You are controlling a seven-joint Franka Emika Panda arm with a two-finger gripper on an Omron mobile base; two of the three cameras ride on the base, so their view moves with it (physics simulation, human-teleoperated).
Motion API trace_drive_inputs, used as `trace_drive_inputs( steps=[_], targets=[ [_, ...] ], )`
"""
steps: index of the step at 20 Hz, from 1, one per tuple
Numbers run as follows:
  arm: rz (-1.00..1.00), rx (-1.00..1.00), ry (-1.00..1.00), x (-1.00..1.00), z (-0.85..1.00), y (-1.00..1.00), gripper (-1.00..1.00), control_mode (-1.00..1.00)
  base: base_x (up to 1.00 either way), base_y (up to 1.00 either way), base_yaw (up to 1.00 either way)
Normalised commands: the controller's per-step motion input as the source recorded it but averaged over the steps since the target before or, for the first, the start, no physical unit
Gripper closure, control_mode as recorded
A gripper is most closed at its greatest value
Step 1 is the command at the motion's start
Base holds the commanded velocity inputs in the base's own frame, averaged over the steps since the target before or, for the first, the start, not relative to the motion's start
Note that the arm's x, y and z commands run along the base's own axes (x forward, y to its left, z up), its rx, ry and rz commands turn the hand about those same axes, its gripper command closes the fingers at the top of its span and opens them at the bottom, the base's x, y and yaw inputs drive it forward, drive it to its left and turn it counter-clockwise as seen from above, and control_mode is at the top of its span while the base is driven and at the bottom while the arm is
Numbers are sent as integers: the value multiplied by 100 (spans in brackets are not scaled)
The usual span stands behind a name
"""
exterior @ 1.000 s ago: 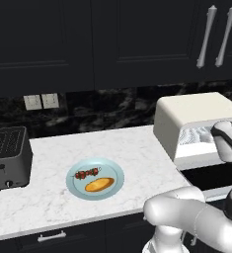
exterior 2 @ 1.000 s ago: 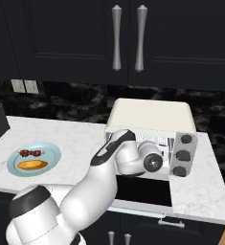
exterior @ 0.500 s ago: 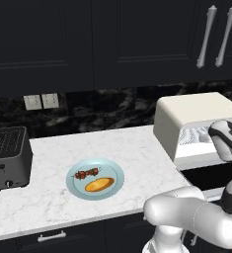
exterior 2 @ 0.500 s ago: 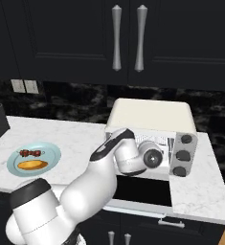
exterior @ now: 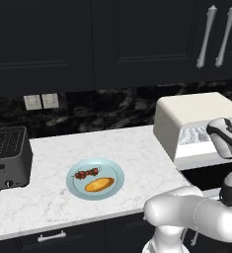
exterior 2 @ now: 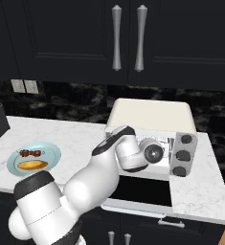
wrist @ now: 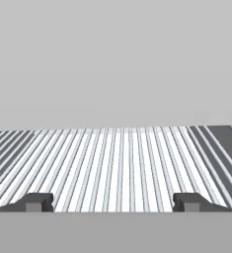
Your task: Pick up the kebab skewer and baguette bread, and place them inside the toaster oven. Close the toaster oven door and start by setting the timer.
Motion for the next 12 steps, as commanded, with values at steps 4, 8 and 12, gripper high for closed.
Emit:
trace_drive_inputs(
  steps=[4, 8, 12],
  targets=[
    [0, 0, 5, 0, -56, 0, -100, -100, 0, 0, 0],
    [0, 0, 3, -15, -79, 0, -100, -100, 0, 0, 0],
    [0, 0, 2, -38, -91, 0, -100, -100, 0, 0, 0]
  ],
)
